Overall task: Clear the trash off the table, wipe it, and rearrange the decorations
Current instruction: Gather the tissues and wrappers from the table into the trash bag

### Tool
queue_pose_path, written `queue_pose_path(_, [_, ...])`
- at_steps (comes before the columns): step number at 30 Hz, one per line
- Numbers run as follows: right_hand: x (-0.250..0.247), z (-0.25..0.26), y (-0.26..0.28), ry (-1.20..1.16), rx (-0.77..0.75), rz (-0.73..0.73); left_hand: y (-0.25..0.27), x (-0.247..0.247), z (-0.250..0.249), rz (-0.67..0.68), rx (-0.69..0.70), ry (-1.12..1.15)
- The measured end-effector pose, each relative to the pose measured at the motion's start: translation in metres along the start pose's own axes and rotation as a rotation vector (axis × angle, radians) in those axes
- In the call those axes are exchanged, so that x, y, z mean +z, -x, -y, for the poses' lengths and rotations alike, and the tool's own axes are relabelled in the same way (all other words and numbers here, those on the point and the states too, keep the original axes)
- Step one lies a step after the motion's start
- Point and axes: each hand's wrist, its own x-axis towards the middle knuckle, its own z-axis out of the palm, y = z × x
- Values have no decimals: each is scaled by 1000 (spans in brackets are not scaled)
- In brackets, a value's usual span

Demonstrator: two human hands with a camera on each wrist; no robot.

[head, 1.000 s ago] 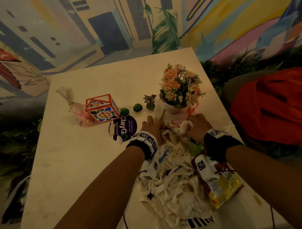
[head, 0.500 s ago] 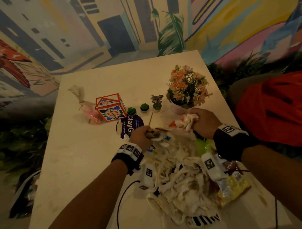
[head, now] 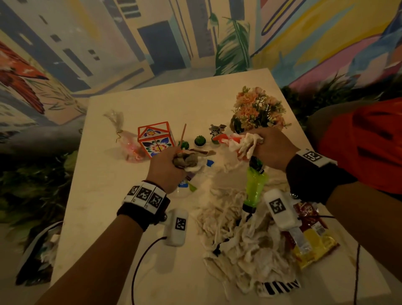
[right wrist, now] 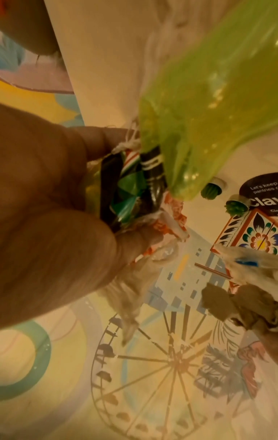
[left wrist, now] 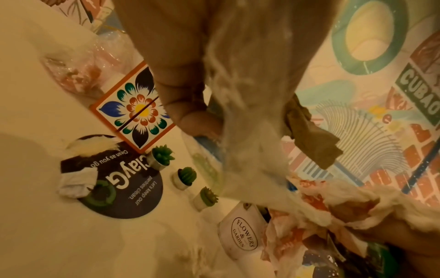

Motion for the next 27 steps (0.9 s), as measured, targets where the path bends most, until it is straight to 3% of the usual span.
queue_pose_path(4, [11,6,3,89,21,81,9,-6,6,19,12,-44])
queue_pose_path(11, [29,29,10,185,19,53,23,-32,34,-18,-23,70])
queue_pose_path(14, [35,52,13,159,3,41,30,-51,50,-23,-8,156])
queue_pose_path(19, [41,104,21,77,-75,-103,33,-89,80,-47,23,344])
queue_pose_path(27, [82,187,42,-38,-105,-171,61,-164,145,-20,77,393])
